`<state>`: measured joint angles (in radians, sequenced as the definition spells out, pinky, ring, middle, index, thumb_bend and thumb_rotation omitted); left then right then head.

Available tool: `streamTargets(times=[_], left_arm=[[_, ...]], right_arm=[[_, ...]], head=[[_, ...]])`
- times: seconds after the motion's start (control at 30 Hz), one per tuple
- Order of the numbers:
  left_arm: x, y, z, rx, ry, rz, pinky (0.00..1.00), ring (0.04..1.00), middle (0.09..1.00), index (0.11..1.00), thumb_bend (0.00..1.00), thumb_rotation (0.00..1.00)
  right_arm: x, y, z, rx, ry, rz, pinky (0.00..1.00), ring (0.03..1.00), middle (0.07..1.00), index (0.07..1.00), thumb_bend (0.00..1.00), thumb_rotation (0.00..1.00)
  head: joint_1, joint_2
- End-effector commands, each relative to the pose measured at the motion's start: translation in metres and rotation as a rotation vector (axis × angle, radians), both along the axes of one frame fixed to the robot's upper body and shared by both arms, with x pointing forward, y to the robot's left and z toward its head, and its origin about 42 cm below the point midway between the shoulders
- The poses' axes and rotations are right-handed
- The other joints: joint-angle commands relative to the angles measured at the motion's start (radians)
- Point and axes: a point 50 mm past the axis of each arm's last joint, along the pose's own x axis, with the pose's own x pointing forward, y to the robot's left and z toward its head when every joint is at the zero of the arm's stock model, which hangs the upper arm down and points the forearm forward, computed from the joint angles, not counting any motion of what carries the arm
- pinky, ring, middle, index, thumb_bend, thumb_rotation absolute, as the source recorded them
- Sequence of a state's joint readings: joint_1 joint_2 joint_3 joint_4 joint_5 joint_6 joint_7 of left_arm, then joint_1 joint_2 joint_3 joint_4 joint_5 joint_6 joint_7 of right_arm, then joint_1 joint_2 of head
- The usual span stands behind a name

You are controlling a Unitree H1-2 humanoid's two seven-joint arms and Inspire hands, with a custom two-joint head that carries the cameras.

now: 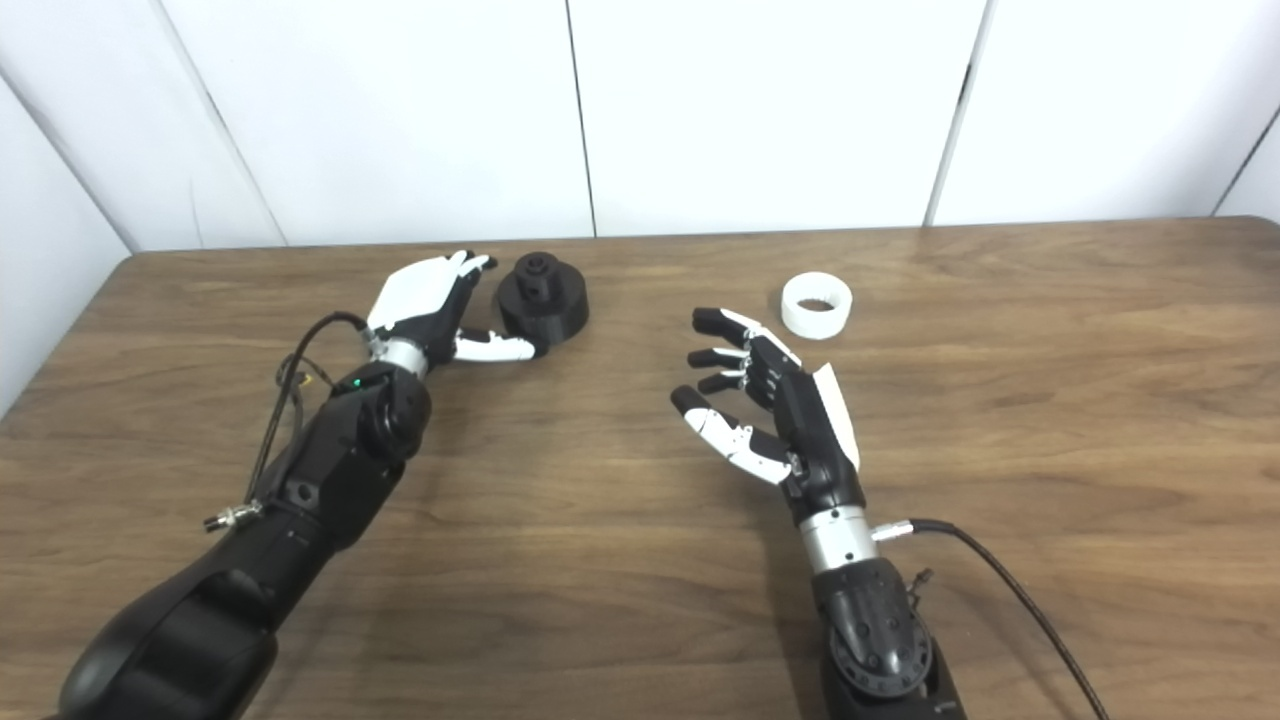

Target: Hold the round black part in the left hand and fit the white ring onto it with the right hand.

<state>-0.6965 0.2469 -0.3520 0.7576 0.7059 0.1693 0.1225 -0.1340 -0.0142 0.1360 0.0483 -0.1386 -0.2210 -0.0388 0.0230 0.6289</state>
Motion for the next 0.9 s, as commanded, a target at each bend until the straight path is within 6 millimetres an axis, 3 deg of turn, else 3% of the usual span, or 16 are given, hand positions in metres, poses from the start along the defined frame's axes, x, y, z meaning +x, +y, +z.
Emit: streamTargets(times=[0.0, 0.87], left_arm=[[0.022, -0.01, 0.039, -0.022, -0.116, -0.029, 1.0, 1.0, 1.0, 0.898, 1.0, 0.58], [0.024, -0.028, 0.033, -0.088, -0.092, -0.064, 1.0, 1.0, 1.0, 0.878, 1.0, 0.56]], right_arm=[[-0.011, -0.016, -0.024, -0.066, 0.055, -0.021, 0.59, 0.695, 0.8, 0.779, 0.54, 0.32], [-0.012, -0.017, -0.022, -0.062, 0.055, -0.029, 0.6, 0.709, 0.805, 0.783, 0.53, 0.33]], head=[[0.0, 0.002], [-0.007, 0.007]])
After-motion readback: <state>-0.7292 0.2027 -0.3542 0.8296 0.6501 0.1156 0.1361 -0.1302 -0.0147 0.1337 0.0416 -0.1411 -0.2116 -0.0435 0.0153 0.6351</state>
